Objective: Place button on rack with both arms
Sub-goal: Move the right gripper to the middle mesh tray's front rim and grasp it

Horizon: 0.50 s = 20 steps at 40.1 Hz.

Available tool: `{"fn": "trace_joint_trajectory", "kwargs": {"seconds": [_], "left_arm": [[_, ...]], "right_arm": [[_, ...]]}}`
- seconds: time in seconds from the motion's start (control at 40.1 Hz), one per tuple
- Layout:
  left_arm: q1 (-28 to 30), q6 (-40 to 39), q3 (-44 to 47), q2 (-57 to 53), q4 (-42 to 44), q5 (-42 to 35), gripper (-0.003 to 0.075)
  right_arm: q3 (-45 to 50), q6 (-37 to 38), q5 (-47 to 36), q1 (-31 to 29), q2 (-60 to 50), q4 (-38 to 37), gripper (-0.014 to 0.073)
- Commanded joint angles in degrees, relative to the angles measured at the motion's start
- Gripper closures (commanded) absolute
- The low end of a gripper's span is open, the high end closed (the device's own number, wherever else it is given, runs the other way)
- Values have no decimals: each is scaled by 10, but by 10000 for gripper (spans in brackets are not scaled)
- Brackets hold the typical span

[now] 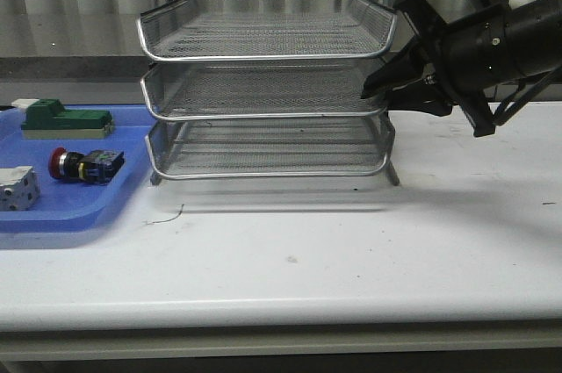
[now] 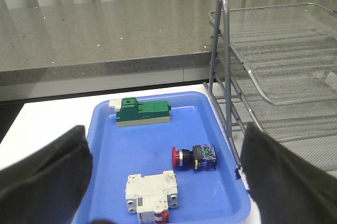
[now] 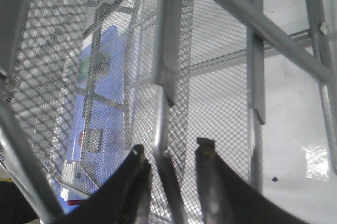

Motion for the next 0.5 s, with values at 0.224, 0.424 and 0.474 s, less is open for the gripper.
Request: {"fn": "trace_joint_trajectory", "kwargs": {"seconds": [0.224,0.424,0.474], "left_arm": [[1,0,-22,6,-1,-45,180],[1,0,-22,6,-1,-45,209],[1,0,-22,6,-1,-45,213]], "right_arm": [[-17,-2,36,1,-28,44,508],[-17,-2,33,1,-28,44,531],[-17,-2,33,1,-28,43,554]]}}
